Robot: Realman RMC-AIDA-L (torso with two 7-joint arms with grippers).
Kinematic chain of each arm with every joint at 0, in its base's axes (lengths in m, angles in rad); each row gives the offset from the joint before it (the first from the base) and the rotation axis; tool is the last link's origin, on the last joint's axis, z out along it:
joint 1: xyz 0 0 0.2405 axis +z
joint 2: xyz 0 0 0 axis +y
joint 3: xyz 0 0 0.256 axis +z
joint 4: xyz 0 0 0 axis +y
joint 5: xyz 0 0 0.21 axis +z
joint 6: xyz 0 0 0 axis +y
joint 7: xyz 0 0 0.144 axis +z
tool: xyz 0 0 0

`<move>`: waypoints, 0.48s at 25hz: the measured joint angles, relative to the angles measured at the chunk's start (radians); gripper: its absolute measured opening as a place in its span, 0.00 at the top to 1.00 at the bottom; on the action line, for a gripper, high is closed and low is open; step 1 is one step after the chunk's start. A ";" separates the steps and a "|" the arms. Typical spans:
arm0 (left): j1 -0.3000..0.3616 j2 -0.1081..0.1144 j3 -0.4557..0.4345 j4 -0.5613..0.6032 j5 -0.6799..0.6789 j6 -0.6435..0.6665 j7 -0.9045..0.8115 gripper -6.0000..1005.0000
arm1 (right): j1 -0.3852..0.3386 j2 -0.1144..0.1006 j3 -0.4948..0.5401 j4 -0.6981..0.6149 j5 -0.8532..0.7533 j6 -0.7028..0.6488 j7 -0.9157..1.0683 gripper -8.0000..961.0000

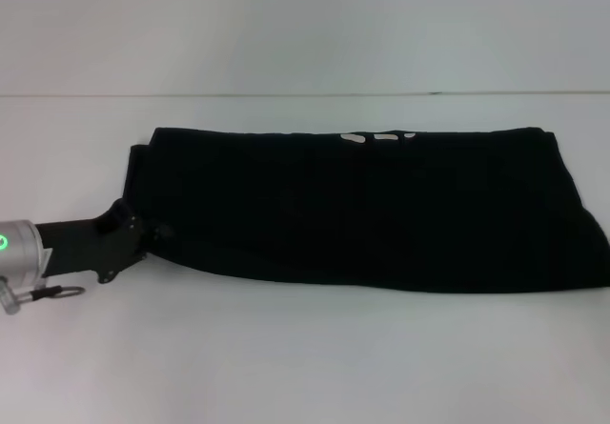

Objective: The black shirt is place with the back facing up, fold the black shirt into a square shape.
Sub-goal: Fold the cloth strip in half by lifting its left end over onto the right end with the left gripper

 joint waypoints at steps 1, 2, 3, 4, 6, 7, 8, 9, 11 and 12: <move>-0.004 0.003 0.000 0.010 0.015 0.000 0.006 0.93 | 0.000 0.000 0.000 -0.002 0.000 0.002 0.005 0.13; -0.006 0.004 0.000 0.017 0.022 0.001 0.011 0.93 | 0.000 -0.001 0.000 -0.004 0.000 0.004 0.009 0.13; -0.008 0.004 0.001 0.026 0.030 0.001 0.019 0.94 | 0.000 -0.001 0.000 -0.005 0.000 0.004 0.012 0.13; -0.009 0.005 0.001 0.038 0.036 0.001 0.029 0.95 | 0.000 -0.002 0.000 -0.005 0.000 0.005 0.014 0.13; -0.008 0.005 0.001 0.057 0.041 0.001 0.043 0.96 | 0.000 -0.003 0.000 -0.005 0.000 0.005 0.016 0.13; -0.006 0.005 0.001 0.067 0.043 0.001 0.052 0.96 | 0.000 -0.004 0.000 -0.006 0.000 0.006 0.018 0.13; -0.004 0.005 0.001 0.076 0.045 0.000 0.059 0.96 | 0.000 -0.005 0.000 -0.006 0.000 0.007 0.021 0.13; -0.003 0.005 0.001 0.082 0.046 -0.002 0.064 0.96 | 0.001 -0.006 0.000 -0.006 0.000 0.009 0.025 0.13; 0.002 0.005 -0.005 0.093 0.046 -0.009 0.079 0.96 | 0.004 -0.007 0.000 -0.006 0.000 0.012 0.034 0.13; 0.006 0.004 -0.009 0.097 0.045 -0.012 0.085 0.96 | 0.005 -0.007 0.000 -0.006 0.000 0.013 0.036 0.13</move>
